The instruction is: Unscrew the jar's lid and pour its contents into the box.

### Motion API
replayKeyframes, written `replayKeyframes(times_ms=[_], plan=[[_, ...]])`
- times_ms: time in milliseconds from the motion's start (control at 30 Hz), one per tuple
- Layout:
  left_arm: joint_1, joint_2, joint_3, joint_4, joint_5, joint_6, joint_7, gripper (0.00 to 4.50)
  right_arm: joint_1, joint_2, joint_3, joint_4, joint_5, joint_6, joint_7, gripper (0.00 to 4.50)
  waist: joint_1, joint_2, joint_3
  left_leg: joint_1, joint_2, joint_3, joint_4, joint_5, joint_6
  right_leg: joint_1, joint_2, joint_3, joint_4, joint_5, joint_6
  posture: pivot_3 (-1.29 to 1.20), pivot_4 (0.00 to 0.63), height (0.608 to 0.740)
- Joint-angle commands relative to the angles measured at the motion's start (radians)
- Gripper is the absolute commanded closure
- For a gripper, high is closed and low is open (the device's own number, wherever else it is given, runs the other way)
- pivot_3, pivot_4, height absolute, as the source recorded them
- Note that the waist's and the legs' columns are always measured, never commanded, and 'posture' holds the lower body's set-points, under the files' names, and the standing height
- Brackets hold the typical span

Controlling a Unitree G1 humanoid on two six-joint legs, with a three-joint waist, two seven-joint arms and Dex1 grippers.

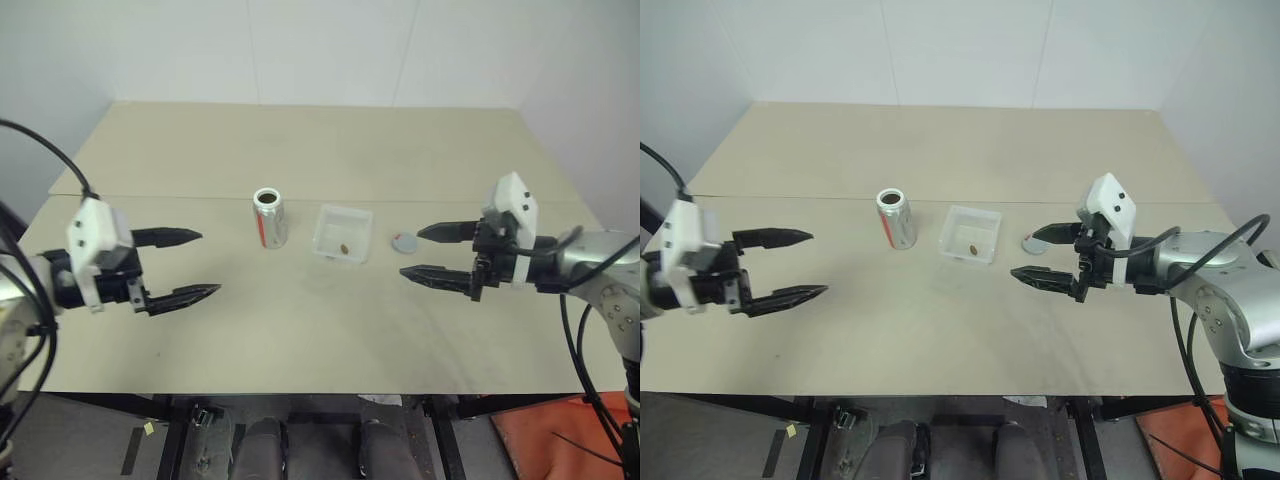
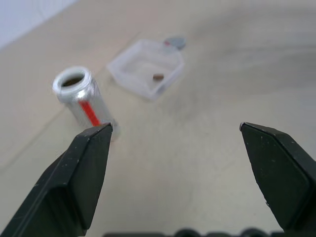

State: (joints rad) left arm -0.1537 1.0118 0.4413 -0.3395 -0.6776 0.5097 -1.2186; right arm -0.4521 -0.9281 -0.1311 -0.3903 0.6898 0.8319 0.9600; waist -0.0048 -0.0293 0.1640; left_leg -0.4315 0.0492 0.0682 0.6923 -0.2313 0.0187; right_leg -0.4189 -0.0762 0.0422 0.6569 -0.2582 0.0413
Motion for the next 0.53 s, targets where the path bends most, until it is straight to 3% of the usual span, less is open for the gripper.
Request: replayKeyframes(times_ms=[33,533], plan=[[-0.023,0.034,0.071,-0.036,-0.125,0.062,-0.039,0.02,0.021,-0.022,-0.065,-0.053,0.008,-0.055,0.021,0.00,-0.002,0.000,0.000,0.000,0.000,0.000,0.000,0.000,0.000,0.000,0.000,0.000,0.000,0.000,0.000,0.00,0.150,0.740],[-0.129,-0.004,-0.061,0.025,-0.120,0.020,-0.049,0.02,0.027,0.002,-0.084,-0.121,0.010,-0.055,-0.079,0.00,-0.009,0.000,0.000,0.000,0.000,0.002,0.000,0.000,0.000,0.000,0.001,0.001,0.000,0.000,0.000,0.00,0.150,0.740]])
